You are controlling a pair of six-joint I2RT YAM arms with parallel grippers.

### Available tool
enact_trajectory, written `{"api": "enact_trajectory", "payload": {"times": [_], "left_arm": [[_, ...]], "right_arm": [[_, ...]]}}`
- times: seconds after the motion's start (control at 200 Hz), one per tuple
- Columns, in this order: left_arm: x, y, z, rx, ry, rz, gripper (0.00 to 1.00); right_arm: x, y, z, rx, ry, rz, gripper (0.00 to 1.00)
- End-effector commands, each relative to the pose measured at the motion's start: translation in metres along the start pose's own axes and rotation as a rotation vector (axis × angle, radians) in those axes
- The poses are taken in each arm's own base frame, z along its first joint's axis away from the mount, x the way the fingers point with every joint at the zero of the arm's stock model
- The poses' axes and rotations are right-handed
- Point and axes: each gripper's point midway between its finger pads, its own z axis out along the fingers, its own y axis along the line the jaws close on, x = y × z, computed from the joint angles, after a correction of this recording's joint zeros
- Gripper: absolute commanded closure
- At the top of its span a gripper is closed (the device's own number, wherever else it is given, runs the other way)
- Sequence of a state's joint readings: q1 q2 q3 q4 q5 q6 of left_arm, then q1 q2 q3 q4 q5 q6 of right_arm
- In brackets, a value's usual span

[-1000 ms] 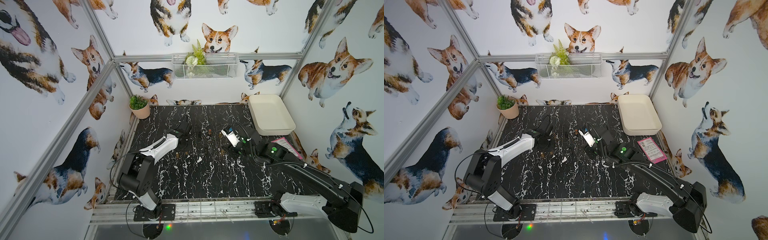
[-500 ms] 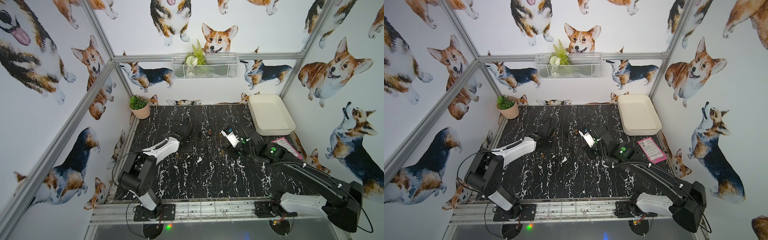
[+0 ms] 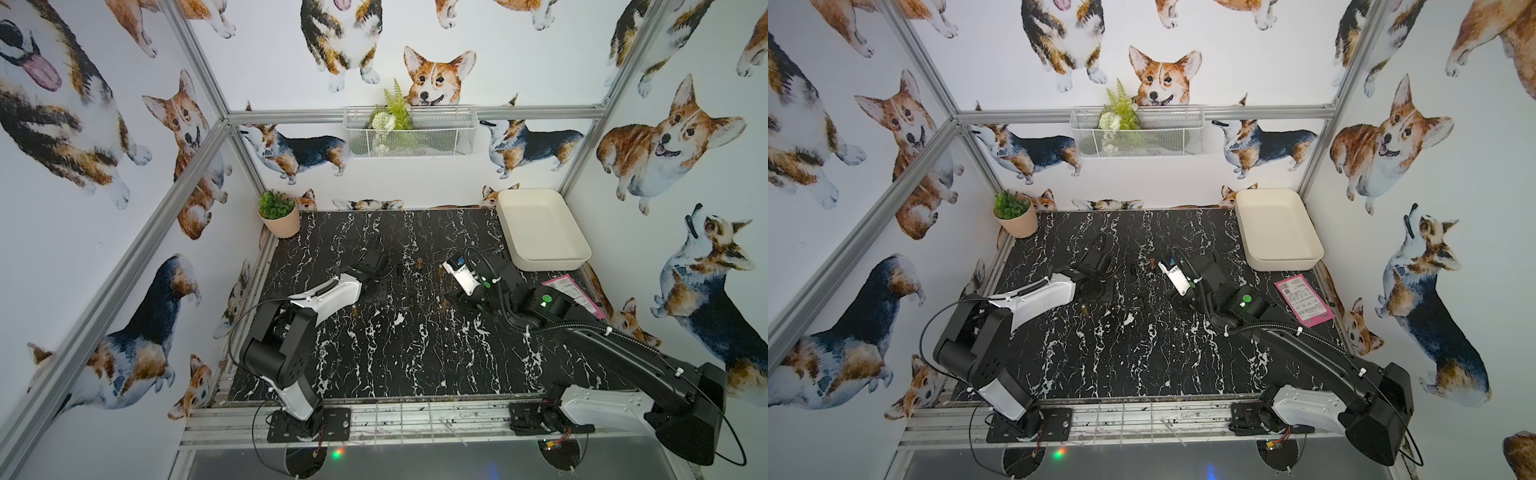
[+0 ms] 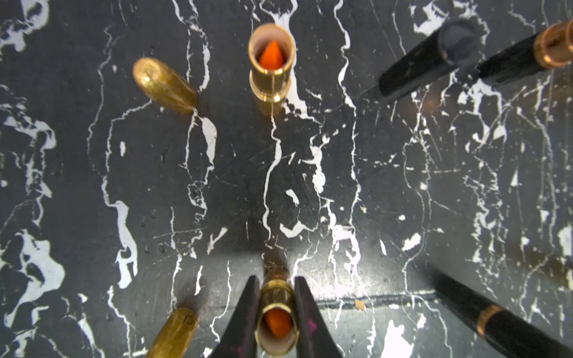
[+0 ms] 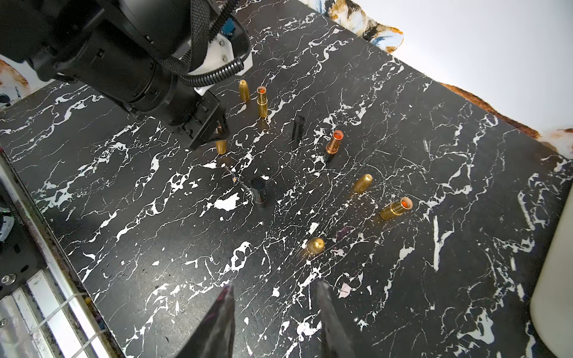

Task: Open the lipstick cap
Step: Place the lipstick at the center of the board.

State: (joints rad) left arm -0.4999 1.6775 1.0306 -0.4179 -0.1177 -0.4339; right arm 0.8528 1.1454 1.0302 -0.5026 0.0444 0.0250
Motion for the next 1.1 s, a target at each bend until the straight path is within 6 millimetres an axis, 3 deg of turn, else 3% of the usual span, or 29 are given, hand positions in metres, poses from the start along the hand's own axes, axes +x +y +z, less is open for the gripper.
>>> {"api": "enact_trajectory", "payload": {"times": [0.0, 0.495, 0.52, 0.691, 1.096], "left_arm": [[0.012, 0.006, -0.003, -0.025, 0.039, -0.005, 0.81], [0.038, 0.007, 0.005, -0.055, 0.079, 0.006, 0.87], [0.034, 0.005, -0.003, -0.042, 0.055, 0.002, 0.87], [0.040, 0.003, -0.007, -0.048, 0.050, 0.001, 0.87], [0.053, 0.002, -0.006, -0.060, 0.067, 0.008, 0.86]], "right_arm": [[-0.001, -0.001, 0.000, 0.003, -0.002, -0.001, 0.54], [-0.003, -0.001, 0.001, 0.004, -0.003, -0.005, 0.54], [-0.003, -0.001, 0.000, 0.004, -0.006, -0.006, 0.54], [-0.003, -0.001, 0.001, 0.004, -0.004, -0.007, 0.54], [-0.003, -0.001, 0.001, 0.004, -0.005, -0.009, 0.54]]}}
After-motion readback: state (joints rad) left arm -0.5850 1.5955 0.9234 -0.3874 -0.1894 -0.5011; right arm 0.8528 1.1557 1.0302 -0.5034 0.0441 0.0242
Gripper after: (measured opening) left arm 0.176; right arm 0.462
